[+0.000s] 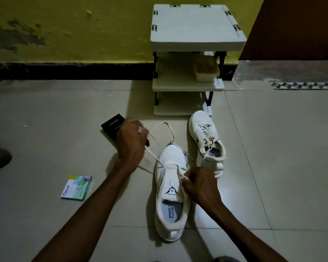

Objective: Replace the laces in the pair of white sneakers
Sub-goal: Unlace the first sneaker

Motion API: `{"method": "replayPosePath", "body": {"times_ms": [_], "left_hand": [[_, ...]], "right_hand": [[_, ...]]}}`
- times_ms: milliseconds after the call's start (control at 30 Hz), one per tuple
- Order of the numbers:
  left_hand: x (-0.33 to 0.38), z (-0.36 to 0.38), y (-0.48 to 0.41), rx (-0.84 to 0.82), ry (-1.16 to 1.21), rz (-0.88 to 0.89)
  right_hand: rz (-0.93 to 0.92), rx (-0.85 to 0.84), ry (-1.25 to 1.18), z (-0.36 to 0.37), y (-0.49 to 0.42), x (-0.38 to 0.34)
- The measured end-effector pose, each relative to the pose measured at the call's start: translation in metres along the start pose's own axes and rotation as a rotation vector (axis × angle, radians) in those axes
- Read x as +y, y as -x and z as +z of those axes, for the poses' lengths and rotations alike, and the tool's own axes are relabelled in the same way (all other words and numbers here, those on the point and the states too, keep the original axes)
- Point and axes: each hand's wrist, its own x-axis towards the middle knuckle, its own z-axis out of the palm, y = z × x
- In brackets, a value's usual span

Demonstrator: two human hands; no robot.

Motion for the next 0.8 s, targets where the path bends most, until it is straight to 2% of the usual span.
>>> {"method": "replayPosePath", "body": {"times_ms": [67,100,133,200,267,300,367,433,500,567,633,733,800], "left_hand": [[-0.001,-0.005,-0.009,0.108,0.046,-0.099],[-0.002,-0.005,-0.014,0.103,0.086,-0.132],[-0.003,-0.005,-0.019,0.052,0.147,-0.159],[-0.005,0.000,-0.022,-0.180,0.275,-0.227],[-0.008,0.006,-0.012,-0.402,0.240,-0.247],[-0.009,0.009,-0.002,-0.465,0.112,-0.196],[-0.009,0.013,0.017,-0.443,-0.154,-0.023],[-0.003,0.015,0.031,-0.438,-0.133,0.154],[0.007,0.016,0.044,-0.611,-0.149,0.267],[0.014,0.022,0.057,-0.717,-0.296,0.367],[0.015,0.027,0.066,-0.712,-0.415,0.438],[0.014,0.031,0.072,-0.653,-0.448,0.496],[0.009,0.033,0.071,-0.652,-0.376,0.428]], "right_hand": [[0.001,0.010,0.018,0.000,0.000,0.002],[0.008,0.012,0.026,0.000,-0.001,0.002],[0.015,0.010,0.033,0.001,-0.001,0.003],[0.021,0.000,0.040,0.002,-0.002,0.004],[0.017,-0.006,0.021,0.003,-0.003,0.005],[0.019,-0.008,0.009,0.003,-0.003,0.005],[0.024,-0.011,-0.002,0.003,-0.003,0.005],[0.025,-0.019,-0.007,0.004,-0.002,0.005],[0.035,-0.024,-0.001,0.003,-0.003,0.004],[0.049,-0.027,0.014,0.002,-0.004,0.004],[0.051,-0.023,0.034,0.002,-0.003,0.003],[0.052,-0.016,0.045,0.003,-0.004,0.004],[0.062,-0.025,0.037,0.003,-0.004,0.004]]}}
